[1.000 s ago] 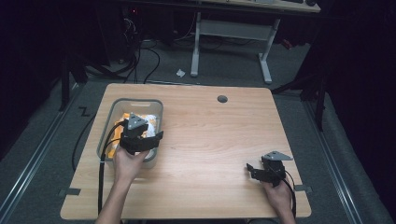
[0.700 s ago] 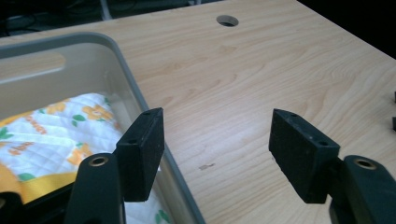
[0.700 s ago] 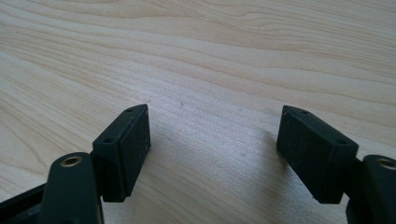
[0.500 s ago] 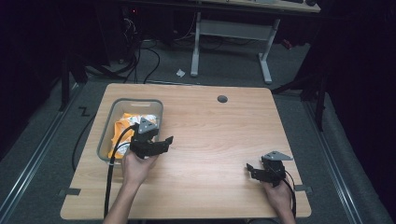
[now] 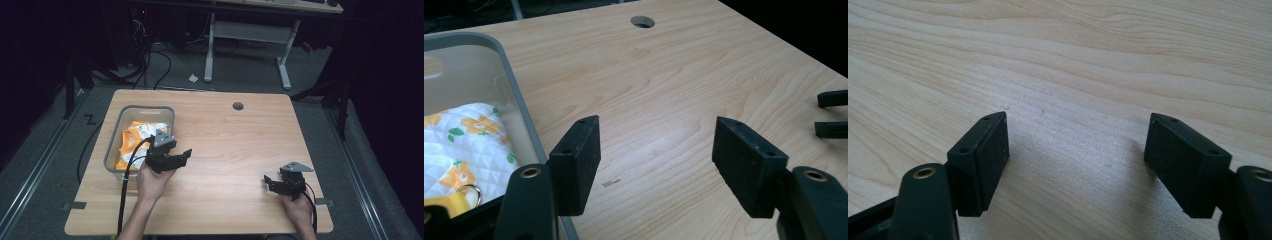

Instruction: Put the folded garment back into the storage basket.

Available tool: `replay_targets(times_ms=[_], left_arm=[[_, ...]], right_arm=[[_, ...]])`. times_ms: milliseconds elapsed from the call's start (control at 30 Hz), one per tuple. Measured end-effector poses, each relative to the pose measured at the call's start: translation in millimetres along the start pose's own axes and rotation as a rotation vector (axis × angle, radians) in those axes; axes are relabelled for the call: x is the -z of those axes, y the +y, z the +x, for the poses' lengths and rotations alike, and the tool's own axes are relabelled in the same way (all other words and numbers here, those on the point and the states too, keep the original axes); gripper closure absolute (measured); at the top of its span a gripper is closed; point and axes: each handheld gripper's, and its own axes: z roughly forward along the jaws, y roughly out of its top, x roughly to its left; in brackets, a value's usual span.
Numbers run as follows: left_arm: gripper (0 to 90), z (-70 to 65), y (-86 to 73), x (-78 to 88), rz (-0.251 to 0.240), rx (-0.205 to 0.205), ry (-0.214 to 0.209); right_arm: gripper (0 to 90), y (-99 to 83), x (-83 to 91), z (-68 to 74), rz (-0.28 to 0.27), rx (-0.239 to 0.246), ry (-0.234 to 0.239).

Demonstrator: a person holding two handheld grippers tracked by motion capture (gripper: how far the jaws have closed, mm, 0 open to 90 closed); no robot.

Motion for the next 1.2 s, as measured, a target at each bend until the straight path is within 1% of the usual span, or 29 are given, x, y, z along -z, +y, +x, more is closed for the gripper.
replay_targets(times_ms=[300, 467, 700, 800, 900, 1067, 1200], left_arm=[[35.9, -9.3, -4.5, -7.4, 0.0, -0.013, -0.018], [35.9, -16.0, -7.1, -12.7, 0.004, -0.03, -0.024], [36.2, -23.9, -13.3, -19.5, 0.004, -0.036, -0.035], [36.2, -26.7, -15.9, -22.1, 0.011, -0.037, -0.038], [36.2, -29.8, -18.3, -24.4, 0.018, -0.047, -0.038], [36.2, -34.1, -23.3, -29.5, 0.023, -0.043, -0.051], [36.2, -36.4, -28.3, -36.1, 0.044, -0.04, -0.069]], right_arm=[[26.3, -0.1, 0.1, 0.1, 0.001, 0.0, -0.001], [26.3, -0.1, 0.1, 0.0, 0.0, 0.001, 0.0], [26.3, -0.1, 0.1, 0.1, 0.0, 0.0, 0.0], [26.3, -0.1, 0.1, 0.2, 0.0, -0.001, -0.001], [26.3, -0.1, 0.1, 0.1, 0.0, 0.0, 0.0], [26.3, -0.1, 0.1, 0.1, 0.0, 0.0, 0.0], [26.3, -0.1, 0.0, 0.1, 0.0, 0.0, -0.001]])
